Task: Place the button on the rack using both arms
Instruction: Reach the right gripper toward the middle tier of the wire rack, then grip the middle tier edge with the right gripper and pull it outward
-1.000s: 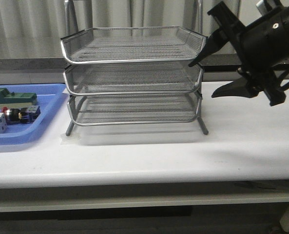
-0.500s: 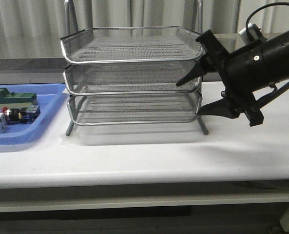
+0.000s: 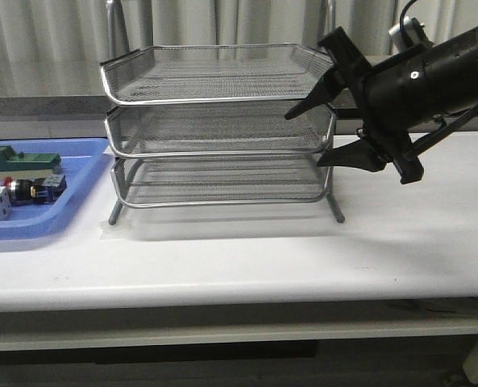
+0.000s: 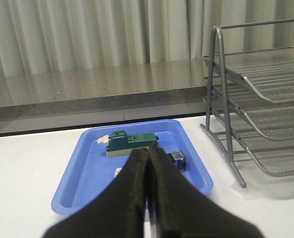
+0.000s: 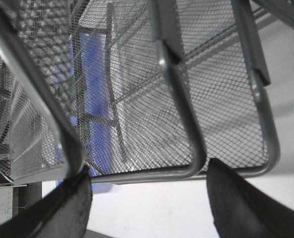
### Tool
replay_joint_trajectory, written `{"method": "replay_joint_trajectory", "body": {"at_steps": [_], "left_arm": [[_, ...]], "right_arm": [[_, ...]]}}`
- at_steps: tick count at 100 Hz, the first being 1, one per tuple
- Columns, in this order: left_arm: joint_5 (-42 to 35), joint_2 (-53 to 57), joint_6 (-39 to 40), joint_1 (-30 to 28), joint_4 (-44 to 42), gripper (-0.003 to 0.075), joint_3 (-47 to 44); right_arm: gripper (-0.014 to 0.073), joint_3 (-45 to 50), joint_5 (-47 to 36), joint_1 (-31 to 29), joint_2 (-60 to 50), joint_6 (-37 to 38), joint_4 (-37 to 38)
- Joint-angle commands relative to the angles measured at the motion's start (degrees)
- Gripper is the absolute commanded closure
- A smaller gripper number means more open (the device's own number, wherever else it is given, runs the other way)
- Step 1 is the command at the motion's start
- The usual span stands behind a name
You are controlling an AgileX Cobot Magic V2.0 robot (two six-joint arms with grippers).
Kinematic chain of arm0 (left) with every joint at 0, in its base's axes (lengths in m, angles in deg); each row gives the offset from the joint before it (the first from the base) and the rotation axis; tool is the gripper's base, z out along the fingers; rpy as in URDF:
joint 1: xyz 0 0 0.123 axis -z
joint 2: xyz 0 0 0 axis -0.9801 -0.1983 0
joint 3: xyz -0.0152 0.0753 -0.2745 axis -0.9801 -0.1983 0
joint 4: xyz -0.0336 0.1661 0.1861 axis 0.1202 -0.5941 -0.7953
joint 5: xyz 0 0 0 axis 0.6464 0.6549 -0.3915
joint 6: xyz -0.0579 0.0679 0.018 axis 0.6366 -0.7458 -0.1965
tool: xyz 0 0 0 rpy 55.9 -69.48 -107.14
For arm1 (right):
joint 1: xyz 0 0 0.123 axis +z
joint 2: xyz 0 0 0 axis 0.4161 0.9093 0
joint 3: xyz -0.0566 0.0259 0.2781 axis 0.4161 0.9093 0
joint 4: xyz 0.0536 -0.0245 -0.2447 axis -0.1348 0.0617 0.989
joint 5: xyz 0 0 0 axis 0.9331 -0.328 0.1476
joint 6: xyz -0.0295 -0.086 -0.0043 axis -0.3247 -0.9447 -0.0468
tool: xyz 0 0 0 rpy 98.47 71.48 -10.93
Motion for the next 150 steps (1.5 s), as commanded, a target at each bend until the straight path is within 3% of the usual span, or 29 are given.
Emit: {"method": "replay_joint_trajectory", "body": {"at_steps": [1,73,82,99,113,150], "left_arm": [[-4.8,1.8,0.4,0.3,0.0,0.0741,-3.2],[-4.8,1.8,0.4,0.3,0.0,0.0741,-3.2],[-4.8,1.8,0.4,0.3,0.0,0.0741,-3.2],[-4.8,1.8,0.4,0.3,0.0,0.0741,-3.2],[-4.8,1.8,0.4,0.3,0.0,0.0741,-3.2],[-4.8,1.8,0.4,0.3,0.0,0.0741,-3.2]], "right_arm": [[0.0090,-2.4,3.3,0.0,-2.1,-0.9,-8.0],[0.0092,-7.0,8.5,0.0,6.4,-1.7,-8.0],[0.0143,-7.3,8.6,0.0,6.4,-1.7,-8.0],[0.0345,-7.3,8.6,0.0,6.4,-1.7,-8.0],[0.0457,-7.3,8.8,0.0,6.4,-1.7,-8.0],[0.0477,-5.3,10.5,0.0,6.4,-1.7,-8.0]]}}
